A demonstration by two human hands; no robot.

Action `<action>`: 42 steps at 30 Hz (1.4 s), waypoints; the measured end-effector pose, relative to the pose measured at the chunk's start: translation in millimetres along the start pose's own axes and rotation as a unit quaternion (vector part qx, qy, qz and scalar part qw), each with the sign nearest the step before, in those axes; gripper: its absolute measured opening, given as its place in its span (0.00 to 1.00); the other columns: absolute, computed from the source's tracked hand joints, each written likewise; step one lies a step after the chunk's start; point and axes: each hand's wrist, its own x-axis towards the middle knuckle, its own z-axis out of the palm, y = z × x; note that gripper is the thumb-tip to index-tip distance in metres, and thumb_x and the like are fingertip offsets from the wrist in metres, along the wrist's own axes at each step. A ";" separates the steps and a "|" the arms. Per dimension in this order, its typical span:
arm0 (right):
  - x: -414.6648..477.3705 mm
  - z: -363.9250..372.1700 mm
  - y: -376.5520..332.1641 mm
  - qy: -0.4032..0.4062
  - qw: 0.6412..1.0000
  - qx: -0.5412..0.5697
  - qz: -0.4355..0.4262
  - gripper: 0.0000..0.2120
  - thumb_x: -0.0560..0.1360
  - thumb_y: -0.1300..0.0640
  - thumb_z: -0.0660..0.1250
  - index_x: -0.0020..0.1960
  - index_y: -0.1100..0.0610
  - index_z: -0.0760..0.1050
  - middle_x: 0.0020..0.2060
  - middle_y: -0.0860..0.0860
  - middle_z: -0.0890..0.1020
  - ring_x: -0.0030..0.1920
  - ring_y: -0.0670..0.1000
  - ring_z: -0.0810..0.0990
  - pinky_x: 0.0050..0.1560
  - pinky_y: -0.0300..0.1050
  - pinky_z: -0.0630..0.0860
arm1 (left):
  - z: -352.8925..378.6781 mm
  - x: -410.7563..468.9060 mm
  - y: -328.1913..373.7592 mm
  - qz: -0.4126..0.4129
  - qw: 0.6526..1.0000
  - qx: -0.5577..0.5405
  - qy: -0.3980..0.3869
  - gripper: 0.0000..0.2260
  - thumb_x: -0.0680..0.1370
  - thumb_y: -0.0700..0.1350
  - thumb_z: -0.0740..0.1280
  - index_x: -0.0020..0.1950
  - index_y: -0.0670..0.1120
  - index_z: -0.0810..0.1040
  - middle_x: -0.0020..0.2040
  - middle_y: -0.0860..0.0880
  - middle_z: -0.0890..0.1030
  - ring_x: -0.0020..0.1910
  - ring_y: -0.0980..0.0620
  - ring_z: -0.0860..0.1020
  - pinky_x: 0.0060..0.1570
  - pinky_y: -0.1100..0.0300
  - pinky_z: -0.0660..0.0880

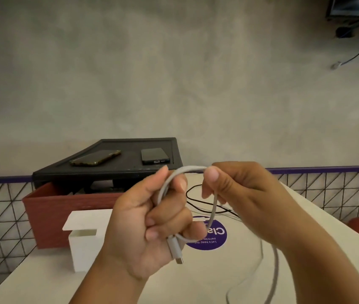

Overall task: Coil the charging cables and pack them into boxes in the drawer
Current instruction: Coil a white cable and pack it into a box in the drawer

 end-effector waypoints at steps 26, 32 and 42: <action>10.1 33.3 21.2 0.055 0.972 0.193 0.124 0.20 0.68 0.40 0.56 0.23 0.51 0.67 0.20 0.44 0.64 0.22 0.42 0.59 0.24 0.32 0.59 | -0.8 -0.5 10.8 -0.034 0.990 0.026 0.137 0.20 0.58 0.41 0.81 0.49 0.43 0.84 0.37 0.48 0.84 0.36 0.55 0.83 0.35 0.63 0.80; 10.0 26.3 18.8 0.038 0.958 0.232 0.165 0.20 0.68 0.40 0.58 0.27 0.55 0.63 0.23 0.49 0.61 0.22 0.45 0.56 0.25 0.38 0.55 | 3.7 5.6 5.4 0.156 0.750 0.520 0.378 0.12 0.71 0.33 0.70 0.40 0.51 0.81 0.30 0.52 0.81 0.29 0.58 0.80 0.29 0.68 0.76; 11.0 27.0 19.6 0.083 0.972 0.172 0.135 0.22 0.66 0.38 0.57 0.30 0.56 0.64 0.21 0.45 0.62 0.22 0.42 0.58 0.29 0.38 0.58 | -0.9 -1.0 11.4 0.015 0.866 0.403 0.295 0.13 0.67 0.29 0.62 0.43 0.44 0.79 0.27 0.48 0.78 0.31 0.52 0.79 0.38 0.58 0.77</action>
